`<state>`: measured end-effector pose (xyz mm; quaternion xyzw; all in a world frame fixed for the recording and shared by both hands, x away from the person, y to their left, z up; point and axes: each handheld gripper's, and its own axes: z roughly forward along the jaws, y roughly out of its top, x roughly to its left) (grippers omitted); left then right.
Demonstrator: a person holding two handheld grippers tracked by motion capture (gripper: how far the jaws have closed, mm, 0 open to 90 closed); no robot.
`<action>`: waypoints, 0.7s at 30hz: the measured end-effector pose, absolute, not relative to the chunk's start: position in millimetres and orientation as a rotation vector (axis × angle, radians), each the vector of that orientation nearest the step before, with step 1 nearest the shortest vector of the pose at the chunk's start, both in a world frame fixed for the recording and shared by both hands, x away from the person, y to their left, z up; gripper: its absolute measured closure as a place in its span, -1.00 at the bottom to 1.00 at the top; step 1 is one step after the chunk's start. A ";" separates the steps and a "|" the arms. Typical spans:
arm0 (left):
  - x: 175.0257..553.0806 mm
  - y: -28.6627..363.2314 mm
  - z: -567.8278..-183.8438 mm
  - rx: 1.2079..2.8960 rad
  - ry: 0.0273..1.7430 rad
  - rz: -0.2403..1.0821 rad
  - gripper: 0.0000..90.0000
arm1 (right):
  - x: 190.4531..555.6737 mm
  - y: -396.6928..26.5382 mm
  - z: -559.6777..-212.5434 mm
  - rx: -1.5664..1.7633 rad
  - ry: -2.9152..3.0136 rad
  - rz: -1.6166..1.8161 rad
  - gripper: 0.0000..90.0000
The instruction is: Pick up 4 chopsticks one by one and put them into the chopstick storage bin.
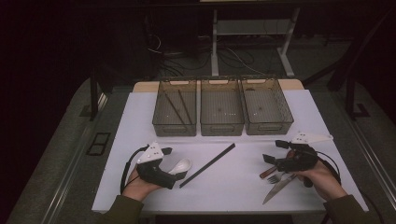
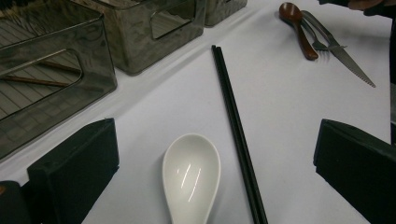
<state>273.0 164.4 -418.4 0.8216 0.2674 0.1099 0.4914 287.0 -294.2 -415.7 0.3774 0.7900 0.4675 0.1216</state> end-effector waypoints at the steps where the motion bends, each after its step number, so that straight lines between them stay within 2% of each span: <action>1: 273.2 164.4 -418.0 1.992 0.654 0.266 -1.00 | 284.2 -295.2 -417.3 1.096 2.304 1.362 -0.61; 10: 276.9 161.1 -414.5 2.005 0.669 0.296 -0.95 | 260.8 -305.8 -428.9 1.084 2.273 1.358 -0.65; 14: 281.2 157.9 -410.3 2.001 0.684 0.325 -0.69 | 254.3 -309.8 -432.9 1.097 2.270 1.360 -0.65; 21: 292.2 143.9 -407.1 2.007 0.725 0.326 -0.38 | 253.2 -307.8 -434.7 1.089 2.280 1.352 -0.65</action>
